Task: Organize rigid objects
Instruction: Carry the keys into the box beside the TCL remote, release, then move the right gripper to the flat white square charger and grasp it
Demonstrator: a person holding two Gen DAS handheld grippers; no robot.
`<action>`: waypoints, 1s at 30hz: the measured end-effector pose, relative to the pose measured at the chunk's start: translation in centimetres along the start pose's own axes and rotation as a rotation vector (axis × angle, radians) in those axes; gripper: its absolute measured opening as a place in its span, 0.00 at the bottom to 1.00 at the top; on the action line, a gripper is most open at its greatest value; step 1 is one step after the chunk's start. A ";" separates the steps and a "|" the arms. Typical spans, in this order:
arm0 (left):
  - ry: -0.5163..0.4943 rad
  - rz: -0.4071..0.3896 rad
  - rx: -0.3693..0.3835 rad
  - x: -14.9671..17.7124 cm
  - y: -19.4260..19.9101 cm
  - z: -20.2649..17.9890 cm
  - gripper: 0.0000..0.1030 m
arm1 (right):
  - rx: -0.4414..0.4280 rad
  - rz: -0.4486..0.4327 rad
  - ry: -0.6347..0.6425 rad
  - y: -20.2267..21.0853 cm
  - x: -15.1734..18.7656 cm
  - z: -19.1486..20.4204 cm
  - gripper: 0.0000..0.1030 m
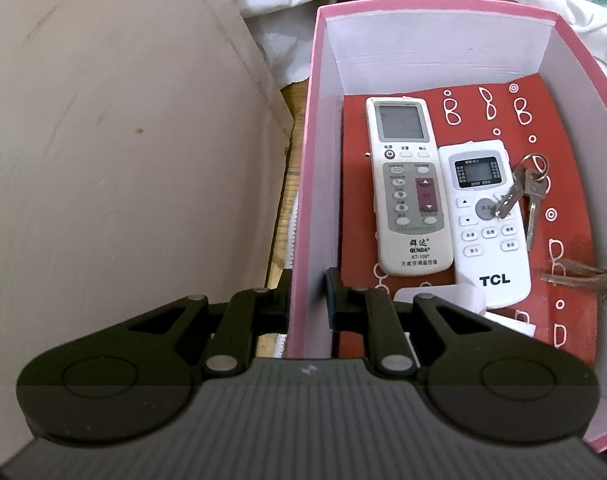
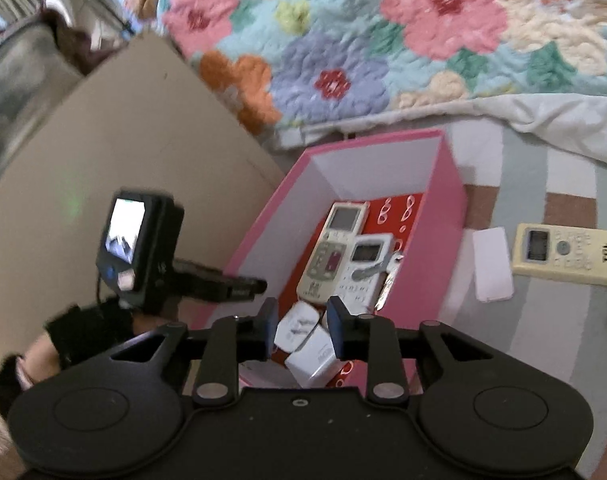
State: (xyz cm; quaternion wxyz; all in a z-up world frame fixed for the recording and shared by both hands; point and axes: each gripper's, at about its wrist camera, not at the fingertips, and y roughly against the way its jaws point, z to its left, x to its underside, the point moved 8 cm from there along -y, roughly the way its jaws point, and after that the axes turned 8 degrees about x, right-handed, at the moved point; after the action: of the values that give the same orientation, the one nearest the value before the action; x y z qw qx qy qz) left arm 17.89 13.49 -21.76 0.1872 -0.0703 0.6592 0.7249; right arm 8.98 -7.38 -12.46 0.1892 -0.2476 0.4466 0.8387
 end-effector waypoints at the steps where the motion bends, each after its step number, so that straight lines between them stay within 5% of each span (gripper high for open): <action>1: -0.002 -0.002 -0.004 0.0 0.0 0.0 0.15 | -0.009 -0.002 -0.012 0.4 -0.1 -0.4 0.32; 6: -0.003 0.000 -0.015 0.1 0.0 -0.1 0.15 | -0.014 -0.005 -0.083 2.3 -0.8 -2.3 0.33; 18: 0.011 -0.004 -0.010 0.3 0.0 0.1 0.15 | 0.398 0.099 0.140 8.2 -2.9 -8.0 0.47; 24: 0.002 0.003 -0.013 0.3 0.0 0.1 0.16 | 0.343 0.126 0.139 8.7 -1.5 -11.6 0.59; 30: 0.028 0.009 -0.017 0.2 -0.2 0.2 0.16 | 0.419 0.223 0.052 6.2 0.8 -15.3 0.59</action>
State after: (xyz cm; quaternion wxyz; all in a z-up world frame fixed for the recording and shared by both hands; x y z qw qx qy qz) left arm 17.77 13.69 -22.01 0.1742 -0.0793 0.6559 0.7301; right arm 8.72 -23.48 -16.20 0.1311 -0.1736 0.6404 0.7366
